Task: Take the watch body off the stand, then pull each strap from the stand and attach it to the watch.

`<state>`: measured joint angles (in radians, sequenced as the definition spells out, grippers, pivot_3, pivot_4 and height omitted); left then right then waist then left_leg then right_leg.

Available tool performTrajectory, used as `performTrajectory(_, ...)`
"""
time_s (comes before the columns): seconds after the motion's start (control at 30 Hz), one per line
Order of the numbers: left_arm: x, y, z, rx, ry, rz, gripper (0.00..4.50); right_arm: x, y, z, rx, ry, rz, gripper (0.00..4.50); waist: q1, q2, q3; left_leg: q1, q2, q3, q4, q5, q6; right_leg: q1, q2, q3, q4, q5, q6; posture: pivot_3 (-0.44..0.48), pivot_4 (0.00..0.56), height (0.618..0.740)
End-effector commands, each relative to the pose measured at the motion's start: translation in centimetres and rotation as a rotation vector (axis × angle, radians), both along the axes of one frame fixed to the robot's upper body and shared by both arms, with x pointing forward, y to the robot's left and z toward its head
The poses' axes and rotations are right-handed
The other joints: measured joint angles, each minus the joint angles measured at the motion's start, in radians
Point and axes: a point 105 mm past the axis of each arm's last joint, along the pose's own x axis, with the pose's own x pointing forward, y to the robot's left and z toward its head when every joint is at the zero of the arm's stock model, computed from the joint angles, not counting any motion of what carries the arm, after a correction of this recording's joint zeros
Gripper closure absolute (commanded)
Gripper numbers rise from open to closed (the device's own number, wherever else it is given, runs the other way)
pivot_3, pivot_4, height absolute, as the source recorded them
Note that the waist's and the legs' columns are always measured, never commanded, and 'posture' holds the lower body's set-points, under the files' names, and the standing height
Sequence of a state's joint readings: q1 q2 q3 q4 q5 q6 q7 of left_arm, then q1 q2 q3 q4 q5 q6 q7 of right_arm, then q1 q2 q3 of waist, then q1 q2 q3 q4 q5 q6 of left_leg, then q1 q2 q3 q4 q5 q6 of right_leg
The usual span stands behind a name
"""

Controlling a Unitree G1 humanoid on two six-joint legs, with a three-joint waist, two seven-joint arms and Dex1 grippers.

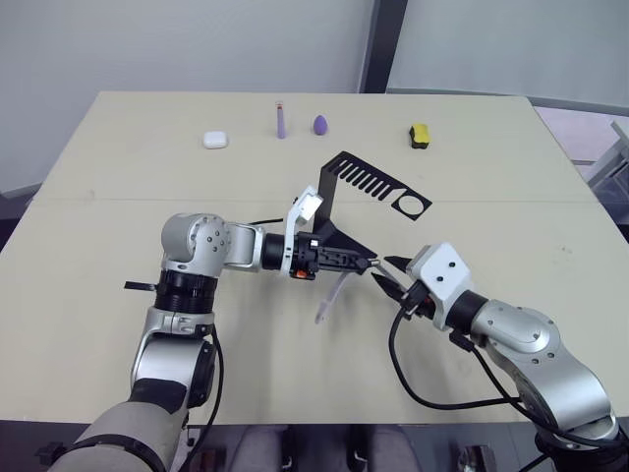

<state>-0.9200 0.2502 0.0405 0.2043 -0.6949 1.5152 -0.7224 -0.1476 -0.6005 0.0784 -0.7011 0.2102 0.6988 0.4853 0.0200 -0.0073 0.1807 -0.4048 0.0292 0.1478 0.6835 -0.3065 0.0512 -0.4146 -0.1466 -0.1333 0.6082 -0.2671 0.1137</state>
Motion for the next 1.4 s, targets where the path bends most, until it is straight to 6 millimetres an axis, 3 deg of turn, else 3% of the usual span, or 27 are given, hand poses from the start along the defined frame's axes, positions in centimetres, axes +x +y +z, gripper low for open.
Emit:
performTrajectory(0.03, -0.3, -0.3, 1.7, -0.042, -0.05, -0.029, 2.89, -0.1, 0.3, 0.7, 0.002, -0.039, 0.012, 2.78, 0.0, 0.0, 0.0, 0.0, 0.0, 0.0, 0.0, 0.0, 0.0, 0.0, 0.0, 0.0, 0.0, 0.0, 0.0, 0.0, 0.15, 0.74)
performTrajectory(0.17, -0.4, -0.3, 1.7, -0.042, -0.049, -0.031, 2.89, 0.0, 0.4, 0.8, 0.001, -0.045, 0.012, 2.78, 0.0, 0.0, 0.0, 0.0, 0.0, 0.0, 0.0, 0.0, 0.0, 0.0, 0.0, 0.0, 0.0, 0.0, 0.0, 0.0, 0.15, 0.74)
performTrajectory(0.3, -0.3, -0.3, 1.6, -0.039, -0.05, -0.03, 2.89, -0.1, 0.4, 1.1, 0.001, -0.06, 0.015, 4.47, 0.0, 0.0, 0.0, 0.0, 0.0, 0.0, 0.0, 0.0, 0.0, 0.0, 0.0, 0.0, 0.0, 0.0, 0.0, 0.0, 0.15, 0.74)
performTrajectory(1.4, -0.2, -0.2, 1.2, -0.036, -0.019, -0.022, 2.89, -0.5, 0.3, 2.3, -0.068, -0.163, 0.039, 4.47, 0.0, 0.0, 0.0, 0.0, 0.0, 0.0, 0.0, 0.0, 0.0, 0.0, 0.0, 0.0, 0.0, 0.0, 0.0, 0.0, 0.15, 0.74)
